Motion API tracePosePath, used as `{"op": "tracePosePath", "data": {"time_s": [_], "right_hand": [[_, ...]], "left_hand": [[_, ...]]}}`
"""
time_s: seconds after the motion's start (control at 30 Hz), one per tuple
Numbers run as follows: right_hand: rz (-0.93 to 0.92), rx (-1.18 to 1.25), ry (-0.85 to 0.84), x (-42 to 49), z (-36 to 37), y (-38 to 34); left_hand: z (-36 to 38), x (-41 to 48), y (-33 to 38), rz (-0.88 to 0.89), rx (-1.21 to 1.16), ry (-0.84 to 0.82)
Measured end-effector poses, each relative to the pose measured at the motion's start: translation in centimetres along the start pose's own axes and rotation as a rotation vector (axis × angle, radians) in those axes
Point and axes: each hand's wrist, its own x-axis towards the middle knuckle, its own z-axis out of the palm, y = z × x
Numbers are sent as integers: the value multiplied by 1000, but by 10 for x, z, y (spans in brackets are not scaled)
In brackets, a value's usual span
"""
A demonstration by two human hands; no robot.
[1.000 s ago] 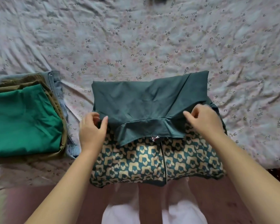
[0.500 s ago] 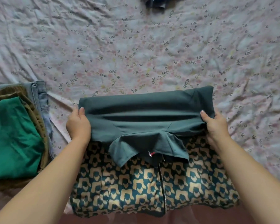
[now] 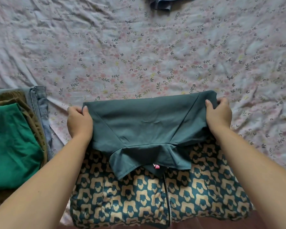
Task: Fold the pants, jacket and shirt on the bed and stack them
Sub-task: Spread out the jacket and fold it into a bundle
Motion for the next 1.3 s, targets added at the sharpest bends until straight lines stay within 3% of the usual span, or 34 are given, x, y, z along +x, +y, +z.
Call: {"op": "tracePosePath", "data": {"time_s": [0.07,0.17,0.27,0.4,0.53,0.73,0.93,1.13,1.3], "right_hand": [[-55,-216,40,-2,1,3],[-568,-466,89,-10,8,11],[-959,-541,-82,-9,24,-3],[-857,-687,-450,7,38,-33],[-796,-797,-507,31,33,-42],[-718,-851,-595,39,18,-41],[-690,-834,-604,37,-18,-63],[-737,-764,-446,30,-46,-108],[-787,-667,-259,34,-73,-160]], "left_hand": [[-2,0,-2,45,86,50],[-5,-1,-2,401,292,96],[2,7,11,745,433,-62],[18,23,27,839,613,-393],[21,36,31,753,707,-491],[3,32,31,629,586,-544],[-31,24,51,586,500,-551],[-74,29,88,615,494,-481],[-107,44,140,682,408,-318]]}}
